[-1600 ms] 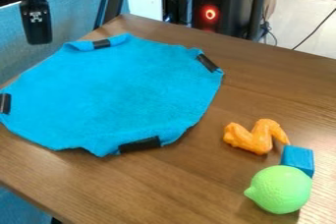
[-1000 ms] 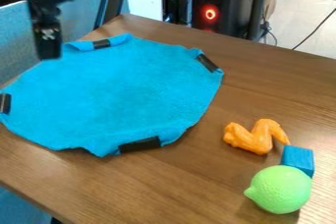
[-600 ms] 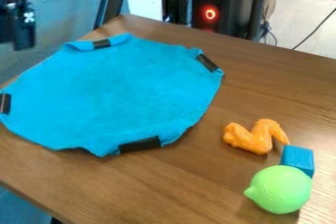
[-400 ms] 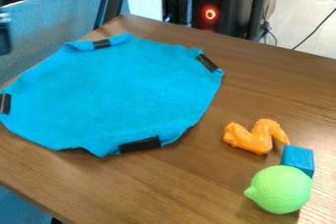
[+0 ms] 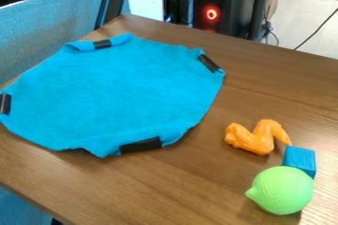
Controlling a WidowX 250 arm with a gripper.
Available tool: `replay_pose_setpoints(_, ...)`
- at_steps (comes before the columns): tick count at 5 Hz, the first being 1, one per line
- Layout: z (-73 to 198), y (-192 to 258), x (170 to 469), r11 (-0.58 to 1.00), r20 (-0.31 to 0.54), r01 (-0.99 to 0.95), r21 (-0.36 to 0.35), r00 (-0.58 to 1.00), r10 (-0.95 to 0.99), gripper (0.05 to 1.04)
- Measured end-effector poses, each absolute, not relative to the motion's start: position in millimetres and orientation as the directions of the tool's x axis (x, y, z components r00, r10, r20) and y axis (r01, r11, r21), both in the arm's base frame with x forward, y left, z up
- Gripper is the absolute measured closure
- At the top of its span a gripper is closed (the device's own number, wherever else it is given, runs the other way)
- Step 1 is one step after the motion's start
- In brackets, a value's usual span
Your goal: Fold the cloth from the bottom left to the top right
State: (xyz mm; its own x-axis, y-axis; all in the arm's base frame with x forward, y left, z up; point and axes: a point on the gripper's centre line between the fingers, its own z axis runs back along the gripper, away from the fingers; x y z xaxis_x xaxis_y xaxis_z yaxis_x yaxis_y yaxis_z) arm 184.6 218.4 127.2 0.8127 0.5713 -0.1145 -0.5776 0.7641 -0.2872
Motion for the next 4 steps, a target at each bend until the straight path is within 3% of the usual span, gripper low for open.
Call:
replay_pose_setpoints(1, 127, 221, 186, 0.748, -0.095, -0.598, -0.289, 0.795, 0.599, 0.083)
replay_pose_setpoints(4, 99, 218, 193, 0.646, -0.148, -0.729, -0.226, 0.682, 0.717, 0.083)
